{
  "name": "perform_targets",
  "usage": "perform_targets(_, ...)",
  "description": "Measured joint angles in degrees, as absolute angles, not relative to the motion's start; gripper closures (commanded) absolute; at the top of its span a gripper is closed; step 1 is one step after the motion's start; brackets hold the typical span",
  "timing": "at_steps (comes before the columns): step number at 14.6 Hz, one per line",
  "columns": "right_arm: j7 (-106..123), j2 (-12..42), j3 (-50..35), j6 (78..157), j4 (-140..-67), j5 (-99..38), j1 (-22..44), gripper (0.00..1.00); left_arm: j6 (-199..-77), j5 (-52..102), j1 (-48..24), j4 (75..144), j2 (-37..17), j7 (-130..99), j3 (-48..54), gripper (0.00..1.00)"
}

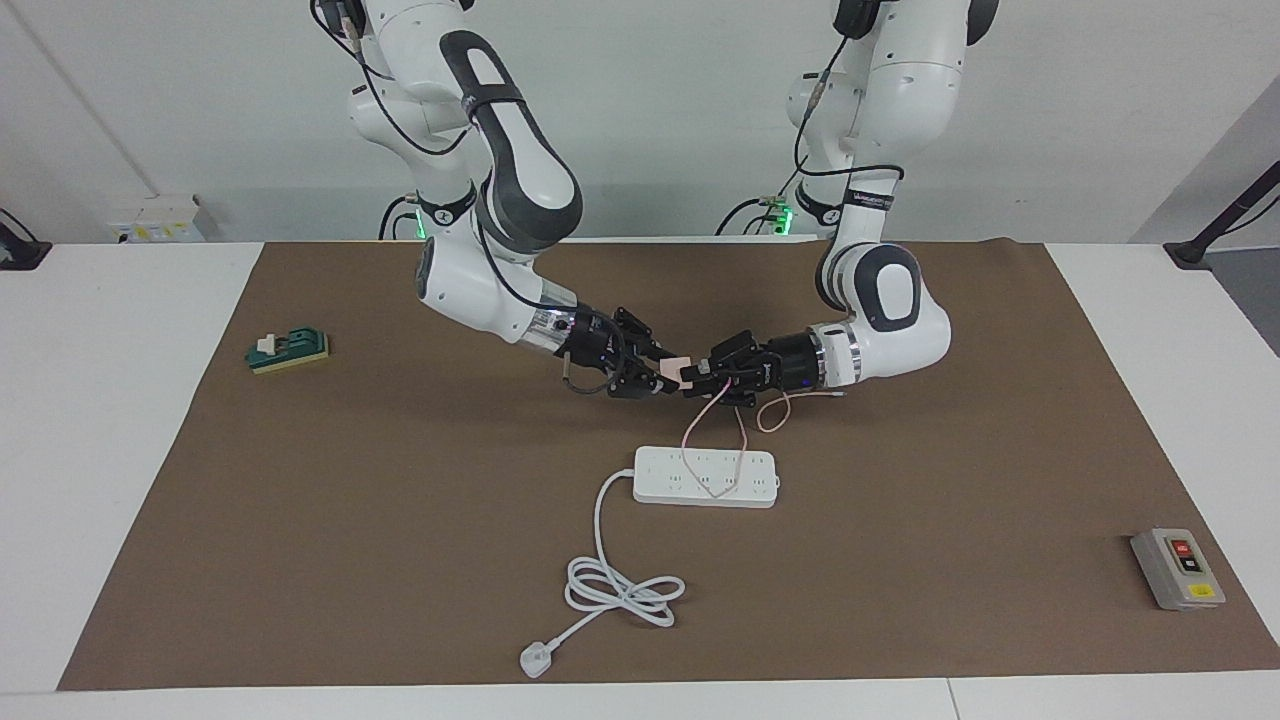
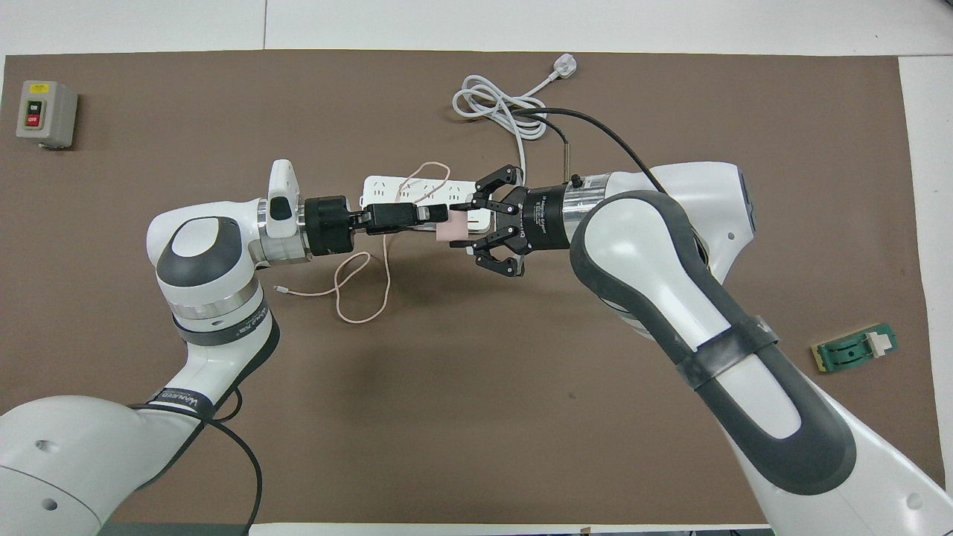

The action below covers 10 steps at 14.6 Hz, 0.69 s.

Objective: Plug charger into power strip

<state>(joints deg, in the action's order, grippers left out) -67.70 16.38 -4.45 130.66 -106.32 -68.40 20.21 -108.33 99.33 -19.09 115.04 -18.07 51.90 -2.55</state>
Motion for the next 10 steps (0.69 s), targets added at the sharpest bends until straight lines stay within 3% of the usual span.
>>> perform_targets(4, -67.67, 16.39, -4.46, 130.67, -106.32, -68.4, 20.21, 1.0, -108.33, 99.33, -19.09, 115.04, -18.07, 51.99, -2.55, 1.0)
perform_targets(6, -67.67, 16.39, -4.46, 130.69, -106.32, -68.4, 20.21, 0.16, -108.33, 99.33, -19.09, 115.04, -18.07, 52.04, -2.56, 1.0)
perform_targets(7, -67.66, 16.39, -4.47, 130.7, -106.32, -68.4, 20.21, 0.05, -108.33, 99.33, -19.09, 115.04, -18.07, 52.06, -2.56, 1.0)
perform_targets(8, -67.66, 16.45, -4.47, 130.7, -106.33, -68.38, 20.22, 0.0, -108.32, 99.33, -19.09, 114.97, -18.04, 52.42, -2.54, 1.0)
perform_targets(10, -67.66, 16.65, -4.47, 130.94, -106.34, -68.33, 20.22, 0.0, -108.32, 99.33, -19.08, 114.76, -17.95, 53.04, -2.65, 1.0)
